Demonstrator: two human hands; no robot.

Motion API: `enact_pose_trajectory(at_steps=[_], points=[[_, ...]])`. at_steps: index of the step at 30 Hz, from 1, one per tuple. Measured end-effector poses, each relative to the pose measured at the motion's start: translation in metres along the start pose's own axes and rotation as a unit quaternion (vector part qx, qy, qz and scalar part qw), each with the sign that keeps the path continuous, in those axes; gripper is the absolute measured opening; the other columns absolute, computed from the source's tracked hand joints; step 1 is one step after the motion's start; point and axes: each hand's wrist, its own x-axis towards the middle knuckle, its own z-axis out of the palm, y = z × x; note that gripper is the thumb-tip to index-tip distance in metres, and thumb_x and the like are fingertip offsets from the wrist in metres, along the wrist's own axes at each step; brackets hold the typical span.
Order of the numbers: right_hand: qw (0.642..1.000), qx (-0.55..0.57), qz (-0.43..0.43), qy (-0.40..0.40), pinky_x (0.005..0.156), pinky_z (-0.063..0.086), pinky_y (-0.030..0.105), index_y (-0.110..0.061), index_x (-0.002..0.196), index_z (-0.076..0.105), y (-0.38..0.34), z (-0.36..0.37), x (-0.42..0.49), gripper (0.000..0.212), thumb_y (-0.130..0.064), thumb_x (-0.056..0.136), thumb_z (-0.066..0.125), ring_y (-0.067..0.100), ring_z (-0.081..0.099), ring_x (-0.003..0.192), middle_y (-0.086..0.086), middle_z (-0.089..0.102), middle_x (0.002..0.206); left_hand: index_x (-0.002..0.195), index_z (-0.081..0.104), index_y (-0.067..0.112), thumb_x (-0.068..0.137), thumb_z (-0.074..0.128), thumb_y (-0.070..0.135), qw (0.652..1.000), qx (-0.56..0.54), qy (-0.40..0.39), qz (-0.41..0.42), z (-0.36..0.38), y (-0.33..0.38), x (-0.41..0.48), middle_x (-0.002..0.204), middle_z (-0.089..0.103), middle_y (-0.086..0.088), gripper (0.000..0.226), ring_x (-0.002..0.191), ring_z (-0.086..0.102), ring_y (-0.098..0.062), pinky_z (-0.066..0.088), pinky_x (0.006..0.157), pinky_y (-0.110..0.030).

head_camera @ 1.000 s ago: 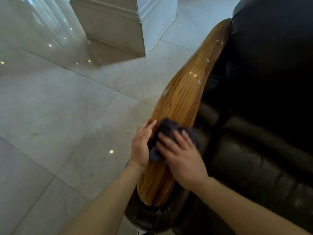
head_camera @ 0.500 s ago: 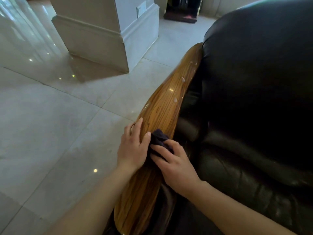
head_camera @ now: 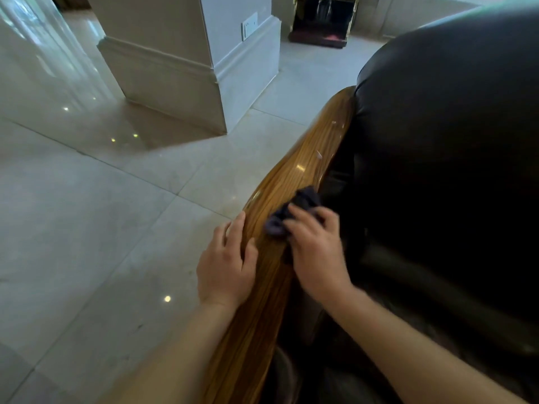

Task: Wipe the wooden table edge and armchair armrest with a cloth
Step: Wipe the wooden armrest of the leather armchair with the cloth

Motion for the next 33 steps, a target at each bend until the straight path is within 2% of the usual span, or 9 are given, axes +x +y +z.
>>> enact_pose_trajectory(at_steps=[3, 6, 11, 17, 20, 22, 24, 29, 33], points=[[0.989, -0.063, -0.115, -0.061, 0.108, 0.032, 0.046, -0.031, 0.126, 0.058, 0.007, 0.001, -0.03, 0.029, -0.032, 0.097, 0.051, 0.029, 0.036, 0.139, -0.009, 0.048, 0.148, 0.15, 0.033, 0.021, 0.091, 0.033, 0.046, 0.998, 0.034, -0.023, 0.04, 0.0, -0.002, 0.001, 0.15, 0.038, -0.015, 0.064, 0.123, 0.051, -0.034, 0.05, 0.086, -0.047], [0.986, -0.113, -0.098, -0.073, 0.116, 0.021, 0.044, -0.036, 0.136, 0.048, 0.017, -0.009, -0.009, 0.041, -0.041, 0.095, 0.044, 0.023, 0.027, 0.146, -0.012, 0.042, 0.152, 0.151, 0.029, 0.019, 0.09, 0.039, 0.044, 0.993, 0.065, -0.039, 0.093, 0.001, -0.004, -0.001, 0.156, 0.03, -0.014, 0.067, 0.137, 0.037, -0.031, 0.043, 0.1, -0.047], [0.989, -0.108, -0.065, -0.077, 0.122, 0.009, 0.047, -0.025, 0.148, 0.038, 0.014, -0.011, 0.021, 0.052, -0.037, 0.098, 0.043, 0.022, 0.001, 0.152, -0.003, 0.029, 0.16, 0.15, 0.031, 0.017, 0.094, 0.038, 0.041, 0.986, 0.092, -0.044, 0.132, 0.003, -0.004, -0.001, 0.159, 0.027, -0.01, 0.061, 0.148, 0.019, -0.025, 0.025, 0.117, -0.049], [0.958, -0.123, -0.224, -0.13, 0.122, 0.013, 0.049, -0.027, 0.147, 0.041, 0.03, -0.016, -0.007, 0.05, -0.036, 0.098, 0.043, 0.025, 0.011, 0.152, -0.003, 0.03, 0.16, 0.15, 0.033, 0.016, 0.091, 0.043, 0.043, 0.989, 0.036, -0.056, 0.13, 0.002, -0.005, 0.0, 0.158, 0.029, -0.01, 0.066, 0.147, 0.023, -0.025, 0.032, 0.114, -0.042], [0.982, -0.118, -0.12, -0.088, 0.119, 0.021, 0.053, -0.022, 0.144, 0.047, 0.039, -0.02, 0.034, 0.051, -0.036, 0.096, 0.044, 0.031, 0.02, 0.149, 0.004, 0.037, 0.157, 0.151, 0.028, 0.02, 0.093, 0.04, 0.04, 0.99, 0.048, -0.051, 0.127, 0.004, -0.006, -0.001, 0.16, 0.025, -0.007, 0.062, 0.147, 0.021, -0.023, 0.034, 0.113, -0.042], [0.99, -0.119, -0.045, -0.068, 0.121, 0.015, 0.049, -0.022, 0.146, 0.045, 0.038, -0.018, 0.07, 0.05, -0.04, 0.099, 0.042, 0.032, 0.018, 0.15, 0.004, 0.035, 0.158, 0.152, 0.024, 0.022, 0.094, 0.038, 0.04, 0.99, 0.056, -0.049, 0.123, 0.005, -0.006, -0.001, 0.16, 0.023, -0.006, 0.062, 0.147, 0.021, -0.022, 0.032, 0.113, -0.041], [0.991, -0.112, -0.028, -0.061, 0.122, 0.009, 0.045, -0.021, 0.147, 0.044, 0.029, -0.01, 0.09, 0.05, -0.042, 0.101, 0.04, 0.033, 0.017, 0.15, 0.003, 0.035, 0.158, 0.152, 0.024, 0.022, 0.094, 0.037, 0.04, 0.989, 0.059, -0.05, 0.123, 0.005, -0.005, -0.001, 0.16, 0.023, -0.006, 0.062, 0.147, 0.021, -0.022, 0.03, 0.114, -0.04], [0.983, -0.092, -0.139, -0.082, 0.122, 0.007, 0.043, -0.024, 0.145, 0.045, 0.006, -0.002, 0.045, 0.048, -0.038, 0.1, 0.041, 0.028, 0.018, 0.15, -0.001, 0.036, 0.158, 0.146, 0.035, 0.015, 0.093, 0.041, 0.034, 0.991, 0.014, -0.048, 0.122, 0.001, -0.004, 0.001, 0.157, 0.03, -0.01, 0.056, 0.144, 0.029, -0.025, 0.038, 0.11, -0.045], [0.952, -0.121, -0.24, -0.145, 0.123, 0.01, 0.044, -0.031, 0.149, 0.037, 0.033, -0.018, 0.034, 0.053, -0.042, 0.098, 0.044, 0.023, 0.01, 0.152, -0.005, 0.027, 0.161, 0.141, 0.037, 0.014, 0.089, 0.043, 0.032, 0.993, -0.029, -0.03, 0.113, 0.001, -0.005, 0.0, 0.156, 0.032, -0.006, 0.055, 0.142, 0.032, -0.022, 0.039, 0.109, -0.043]])
